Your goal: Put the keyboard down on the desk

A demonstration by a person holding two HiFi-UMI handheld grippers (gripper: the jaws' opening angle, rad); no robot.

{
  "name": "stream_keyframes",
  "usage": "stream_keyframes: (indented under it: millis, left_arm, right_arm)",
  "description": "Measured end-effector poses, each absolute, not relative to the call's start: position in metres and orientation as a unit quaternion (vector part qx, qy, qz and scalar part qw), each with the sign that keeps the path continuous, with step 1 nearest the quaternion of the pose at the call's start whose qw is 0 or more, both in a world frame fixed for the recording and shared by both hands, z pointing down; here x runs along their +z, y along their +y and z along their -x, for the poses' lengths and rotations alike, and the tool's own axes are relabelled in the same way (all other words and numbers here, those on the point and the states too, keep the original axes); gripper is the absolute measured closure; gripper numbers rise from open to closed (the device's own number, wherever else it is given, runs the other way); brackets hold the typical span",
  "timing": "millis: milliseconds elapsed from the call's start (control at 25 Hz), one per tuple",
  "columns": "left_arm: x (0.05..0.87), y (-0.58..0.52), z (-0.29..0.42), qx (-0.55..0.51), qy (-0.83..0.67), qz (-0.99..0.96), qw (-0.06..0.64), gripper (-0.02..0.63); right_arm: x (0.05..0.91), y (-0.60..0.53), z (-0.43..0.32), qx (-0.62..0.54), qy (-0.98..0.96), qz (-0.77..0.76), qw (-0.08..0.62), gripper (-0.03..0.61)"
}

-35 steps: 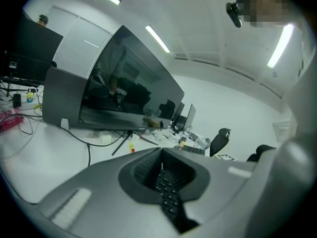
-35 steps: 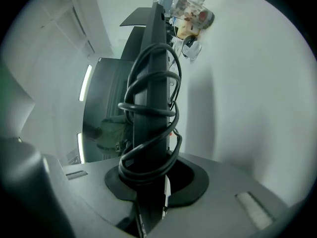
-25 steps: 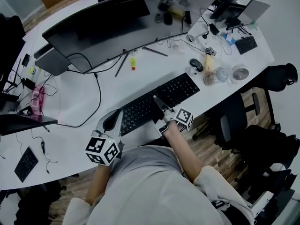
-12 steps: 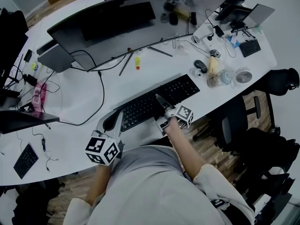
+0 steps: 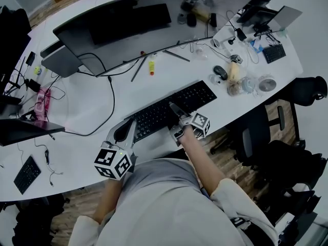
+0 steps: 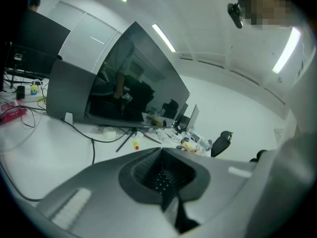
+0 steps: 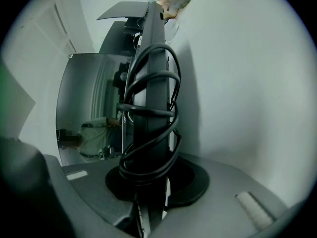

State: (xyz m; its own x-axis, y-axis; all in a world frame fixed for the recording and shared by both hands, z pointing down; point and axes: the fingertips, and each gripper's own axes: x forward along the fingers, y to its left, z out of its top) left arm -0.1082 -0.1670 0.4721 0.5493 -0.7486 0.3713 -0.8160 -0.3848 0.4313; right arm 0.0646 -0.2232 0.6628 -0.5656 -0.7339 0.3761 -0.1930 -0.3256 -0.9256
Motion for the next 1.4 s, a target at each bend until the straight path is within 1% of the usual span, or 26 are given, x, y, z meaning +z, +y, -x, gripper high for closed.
stream_keyframes:
  millis: [280,640,960,1160,1320,1400]
  left_arm:
    - [0.472,-0.169,0.111,0.056,-0.472,-0.829,0.295,0.614]
    - [0.474,-0.173,0.114,0.051,-0.472,-0.828,0.299,0.614]
    - [0.473,-0.171,0.11,0.051,-0.458,-0.836,0.298,0.614]
    - [0.474,-0.171,0.114,0.049,-0.458,-0.835,0.302,0.614]
    - [0.475,-0.169,0.111,0.065,-0.449,-0.843,0.289,0.614]
    - [0.475,-0.167,0.108,0.076,-0.442,-0.849,0.28,0.614]
  right_arm:
    - [0.669,-0.23,-0.064,-0.696,0.546,0.427,0.188,0.485]
    - [0.674,-0.236,-0.063,-0.699,0.532,0.433,0.202,0.486]
    - [0.674,-0.234,-0.063,-0.698,0.512,0.466,0.181,0.465]
    - [0.665,-0.24,-0.059,-0.696,0.514,0.465,0.189,0.383]
    - [0.655,-0.245,-0.058,-0.696,0.509,0.47,0.185,0.294]
    - [0.649,-0.248,-0.058,-0.695,0.503,0.479,0.184,0.239]
